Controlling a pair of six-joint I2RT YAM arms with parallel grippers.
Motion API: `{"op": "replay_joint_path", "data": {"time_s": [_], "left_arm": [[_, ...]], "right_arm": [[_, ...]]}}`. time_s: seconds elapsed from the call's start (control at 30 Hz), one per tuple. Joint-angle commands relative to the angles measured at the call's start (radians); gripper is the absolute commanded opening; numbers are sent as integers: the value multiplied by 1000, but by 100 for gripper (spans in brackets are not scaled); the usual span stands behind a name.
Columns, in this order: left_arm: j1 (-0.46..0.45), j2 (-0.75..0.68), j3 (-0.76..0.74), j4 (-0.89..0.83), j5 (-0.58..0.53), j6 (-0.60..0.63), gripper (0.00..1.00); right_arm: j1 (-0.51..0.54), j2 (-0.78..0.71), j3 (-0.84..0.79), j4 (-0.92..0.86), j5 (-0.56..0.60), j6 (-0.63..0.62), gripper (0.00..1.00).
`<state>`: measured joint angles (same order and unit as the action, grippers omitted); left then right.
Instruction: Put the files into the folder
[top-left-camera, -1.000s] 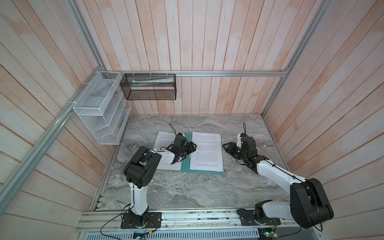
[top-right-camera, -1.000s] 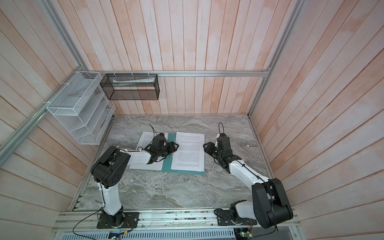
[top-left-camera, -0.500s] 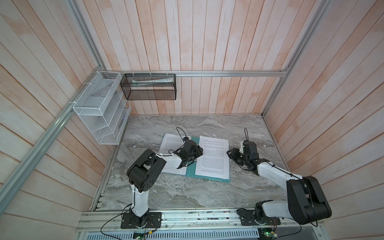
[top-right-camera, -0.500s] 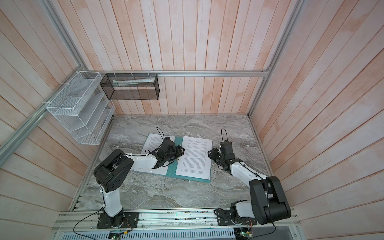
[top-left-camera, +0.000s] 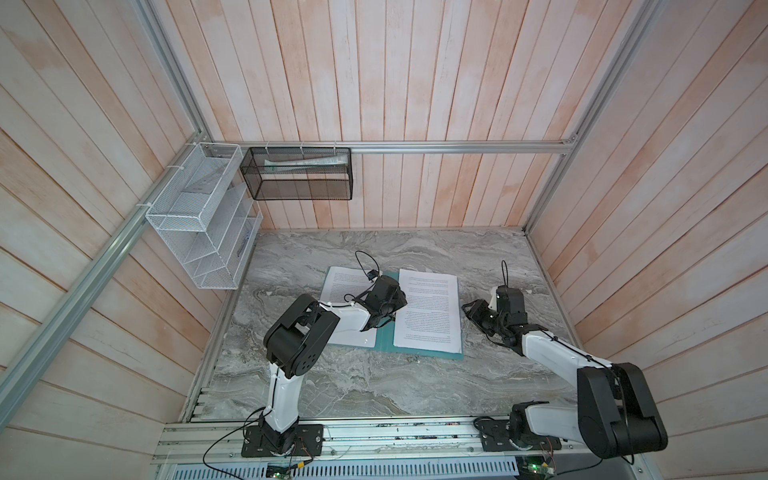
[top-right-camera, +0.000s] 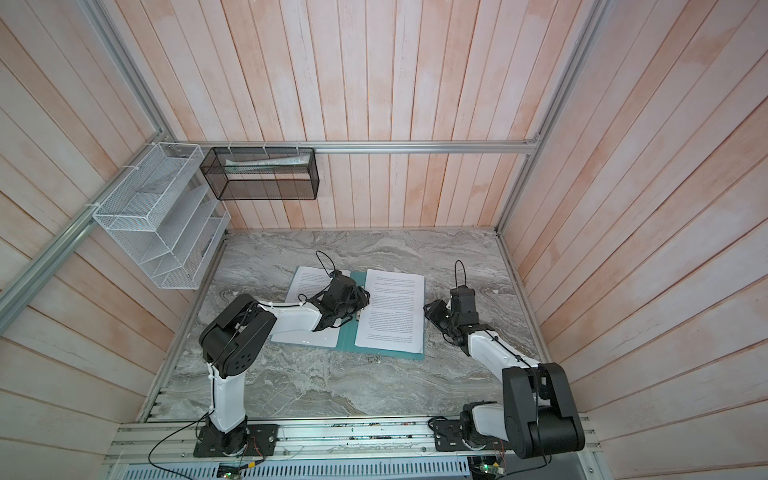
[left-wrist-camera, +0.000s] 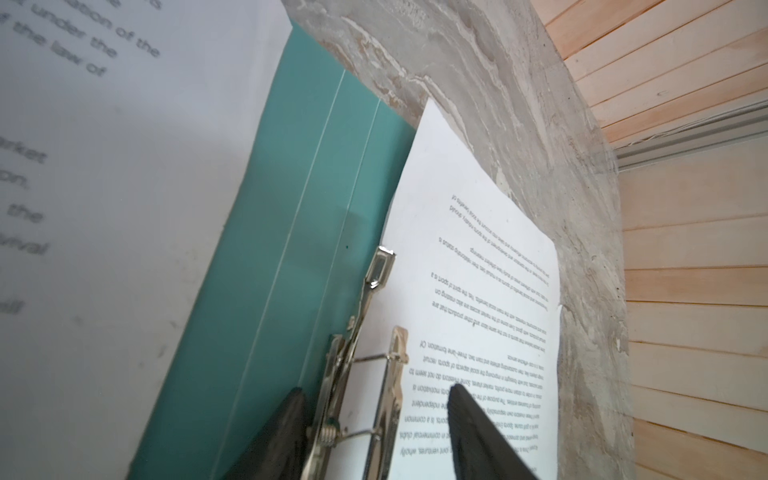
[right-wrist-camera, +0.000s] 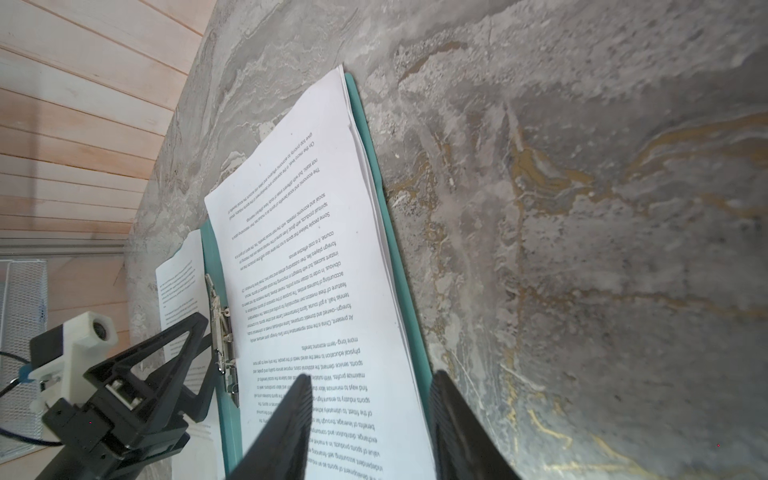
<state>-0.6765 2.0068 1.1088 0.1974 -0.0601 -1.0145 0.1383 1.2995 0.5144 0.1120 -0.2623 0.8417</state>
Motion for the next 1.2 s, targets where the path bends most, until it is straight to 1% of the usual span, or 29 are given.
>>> {"op": "replay_joint_path", "data": {"time_s": [0.0, 0.17, 0.27, 0.37, 0.57, 0.7, 0.8, 0.93, 1.1, 1.17], "left_arm": [[1, 46, 8, -95, -38, -16, 57], [1, 60, 37, -113, -64, -40, 57], [1, 77, 56, -121, -92, -52, 57], [3, 101, 82, -126, -114, -58, 56], [15, 138, 131, -151, -137, -59, 52], [41, 140, 123, -154, -147, -64, 47], [65, 136, 109, -139, -138, -60, 43], [86, 135, 106, -128, -131, -44, 42], [88, 110, 71, -52, -101, -13, 43], [86, 86, 53, -8, -87, 4, 45]], "right_arm": [[-14, 8, -11, 27, -37, -8, 45], [-17, 50, 14, 53, -74, -35, 45], [-17, 93, 43, 61, -115, -59, 44], [-17, 121, 50, 92, -147, -59, 43], [-16, 136, 63, 103, -165, -60, 41], [-16, 139, 74, 99, -166, -65, 40], [-16, 143, 79, 105, -168, -61, 41], [-16, 151, 88, 102, -170, -58, 40], [-16, 153, 92, 105, -182, -60, 38], [-16, 153, 100, 114, -203, -73, 38]]}}
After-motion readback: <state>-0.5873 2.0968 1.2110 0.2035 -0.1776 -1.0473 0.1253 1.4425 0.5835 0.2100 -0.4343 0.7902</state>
